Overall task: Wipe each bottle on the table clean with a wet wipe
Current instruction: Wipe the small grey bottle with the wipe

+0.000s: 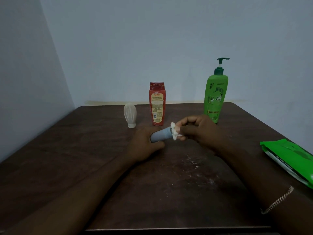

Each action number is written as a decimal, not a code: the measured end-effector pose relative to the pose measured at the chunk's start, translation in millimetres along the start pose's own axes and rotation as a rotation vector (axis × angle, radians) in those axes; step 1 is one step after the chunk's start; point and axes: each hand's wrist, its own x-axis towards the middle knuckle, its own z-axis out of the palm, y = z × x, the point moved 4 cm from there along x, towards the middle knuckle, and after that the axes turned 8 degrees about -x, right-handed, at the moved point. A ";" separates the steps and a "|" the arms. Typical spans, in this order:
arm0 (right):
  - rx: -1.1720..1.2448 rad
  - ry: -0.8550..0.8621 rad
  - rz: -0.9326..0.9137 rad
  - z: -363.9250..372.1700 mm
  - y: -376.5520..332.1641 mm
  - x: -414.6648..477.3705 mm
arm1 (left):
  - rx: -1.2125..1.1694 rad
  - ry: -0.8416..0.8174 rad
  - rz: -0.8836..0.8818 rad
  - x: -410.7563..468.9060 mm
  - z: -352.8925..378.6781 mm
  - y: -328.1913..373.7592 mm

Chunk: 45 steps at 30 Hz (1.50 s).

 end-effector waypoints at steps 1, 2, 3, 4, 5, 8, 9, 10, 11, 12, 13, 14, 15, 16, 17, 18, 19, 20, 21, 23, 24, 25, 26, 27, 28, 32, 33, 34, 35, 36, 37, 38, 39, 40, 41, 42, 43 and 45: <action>0.077 0.072 0.017 -5.2 4.5 3.1 | 0.007 0.002 -0.011 0.4 -0.1 0.0; 0.157 0.148 0.032 -11.6 9.4 5.2 | 0.017 0.004 -0.013 1.0 -0.1 0.4; 0.225 0.220 0.042 -18.3 14.7 6.6 | 0.033 0.008 -0.018 1.7 -0.2 0.5; 0.277 0.284 0.051 -24.2 19.9 7.7 | 0.050 0.012 -0.030 2.1 -0.6 -0.4; 0.315 0.340 0.060 -29.8 24.1 7.4 | 0.060 0.014 -0.044 2.1 -1.0 0.4; 0.380 0.467 0.095 -40.2 33.2 4.5 | 0.051 0.032 -0.091 1.0 -3.3 4.9; 0.377 0.511 0.105 -43.2 36.4 3.5 | 0.046 0.032 -0.112 0.7 -4.7 6.2; 0.369 0.556 0.116 -47.5 39.6 2.3 | 0.038 0.025 -0.127 0.6 -5.6 8.7; 0.360 0.599 0.127 -52.1 43.1 0.3 | 0.032 0.012 -0.144 0.5 -6.0 11.8; 0.359 0.638 0.135 -56.9 46.6 -1.3 | 0.027 -0.003 -0.157 0.9 -5.9 15.0; 0.363 0.671 0.141 -61.6 49.9 -2.3 | 0.028 -0.022 -0.169 1.0 -5.0 18.5; 0.373 0.700 0.143 -65.1 52.8 -2.8 | 0.039 -0.046 -0.178 1.3 -3.8 21.1; 0.387 0.732 0.143 -69.1 55.5 -3.2 | 0.069 -0.072 -0.176 2.8 -1.6 24.6; 0.405 0.766 0.142 -72.3 57.7 -3.3 | 0.111 -0.096 -0.162 5.3 0.5 28.1; 0.419 0.804 0.144 -75.8 60.0 -3.2 | 0.158 -0.114 -0.134 9.4 2.3 32.5; 0.422 0.843 0.145 -79.9 62.3 -2.7 | 0.202 -0.122 -0.092 15.6 4.0 37.4; 0.413 0.881 0.147 -83.3 64.2 -2.7 | 0.236 -0.117 -0.042 23.2 5.7 43.1; 0.402 0.913 0.148 -87.0 66.3 -2.3 | 0.255 -0.102 0.006 32.6 7.6 49.7; 0.401 0.936 0.146 -89.7 68.4 -2.2 | 0.267 -0.082 0.044 42.9 9.4 57.4; 0.413 0.969 0.141 -93.6 71.0 -1.9 | 0.312 -0.043 0.088 69.3 13.5 72.7; 0.420 0.980 0.139 -93.9 71.9 -1.7 | 0.343 -0.035 0.101 83.4 15.6 79.0; 0.427 0.986 0.135 -94.7 73.1 -1.2 | 0.370 -0.034 0.113 98.5 18.8 84.7; 0.428 0.991 0.131 -94.9 73.3 -1.0 | 0.394 -0.040 0.120 112.6 22.2 88.9; 0.425 0.994 0.128 -95.4 74.3 -0.8 | 0.417 -0.054 0.115 125.9 26.1 91.1; 0.424 0.996 0.125 -95.9 75.3 -0.6 | 0.440 -0.072 0.100 137.6 29.8 91.6; 0.419 1.000 0.124 -95.6 80.3 0.4 | 0.528 -0.166 0.044 171.6 44.9 87.8; 0.419 0.998 0.120 -95.6 81.4 1.3 | 0.545 -0.190 0.039 177.9 48.1 85.9; 0.420 0.995 0.116 -95.1 81.5 1.6 | 0.557 -0.205 0.031 182.8 50.1 83.1; 0.420 0.993 0.114 -95.3 82.0 1.9 | 0.563 -0.211 0.022 187.7 52.1 79.9; 0.418 0.992 0.116 -95.5 82.3 2.4 | 0.567 -0.215 0.013 191.6 54.0 76.9; 0.417 0.991 0.118 -95.6 82.9 2.8 | 0.569 -0.221 0.004 194.5 56.0 73.9; 0.419 0.988 0.119 -95.4 83.3 3.4 | 0.570 -0.229 -0.003 196.5 57.8 71.3; 0.425 0.987 0.119 -95.2 84.1 4.2 | 0.568 -0.236 -0.009 198.0 59.3 68.7; 0.427 0.988 0.118 -95.3 84.9 5.0 | 0.563 -0.238 -0.014 199.7 60.9 66.3; 0.424 0.990 0.117 -95.8 85.6 5.8 | 0.557 -0.238 -0.018 201.2 62.0 64.1; 0.419 0.993 0.115 -96.2 86.1 6.3 | 0.551 -0.238 -0.020 202.5 62.9 62.2; 0.415 0.994 0.115 -96.8 87.2 7.1 | 0.545 -0.238 -0.023 203.9 64.0 60.6; 0.406 0.992 0.111 -97.2 88.4 8.2 | 0.539 -0.239 -0.022 204.9 65.4 59.1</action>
